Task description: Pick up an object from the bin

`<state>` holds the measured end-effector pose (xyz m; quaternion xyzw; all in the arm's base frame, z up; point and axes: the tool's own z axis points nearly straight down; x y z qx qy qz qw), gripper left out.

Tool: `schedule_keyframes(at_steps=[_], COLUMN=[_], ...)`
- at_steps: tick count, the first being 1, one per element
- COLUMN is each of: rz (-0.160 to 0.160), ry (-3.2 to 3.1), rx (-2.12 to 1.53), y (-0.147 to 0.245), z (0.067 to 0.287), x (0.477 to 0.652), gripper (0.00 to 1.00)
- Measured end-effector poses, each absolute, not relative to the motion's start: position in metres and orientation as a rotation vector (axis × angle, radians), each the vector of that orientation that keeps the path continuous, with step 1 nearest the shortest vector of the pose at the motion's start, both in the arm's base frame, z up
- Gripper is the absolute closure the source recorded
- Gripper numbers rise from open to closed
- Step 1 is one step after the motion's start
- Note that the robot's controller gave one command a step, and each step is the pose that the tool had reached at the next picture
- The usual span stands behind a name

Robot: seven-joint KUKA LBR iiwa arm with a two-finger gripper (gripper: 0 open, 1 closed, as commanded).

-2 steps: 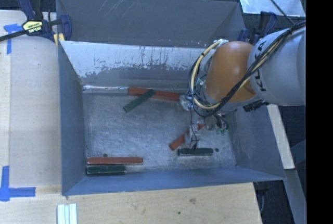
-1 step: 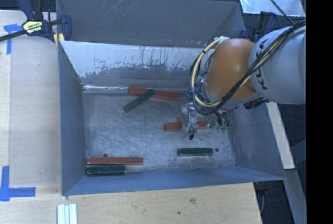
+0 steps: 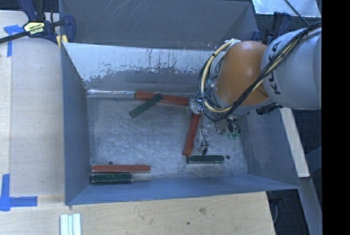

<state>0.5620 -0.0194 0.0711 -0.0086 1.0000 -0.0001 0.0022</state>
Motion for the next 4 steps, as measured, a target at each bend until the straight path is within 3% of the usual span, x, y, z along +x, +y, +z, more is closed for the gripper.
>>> schedule_keyframes(at_steps=[1,2,3,4], rz=[0.0,0.001,0.002,-0.001], ry=[3.13,3.134,3.126,3.134], rx=[-0.028,0.186,0.174,0.161], y=[-0.019,-0.018,-0.007,-0.013], z=[0.073,0.071,0.131,0.178], x=[0.564,0.576,0.597,0.539], gripper=[1.0,1.0,1.0,1.0])
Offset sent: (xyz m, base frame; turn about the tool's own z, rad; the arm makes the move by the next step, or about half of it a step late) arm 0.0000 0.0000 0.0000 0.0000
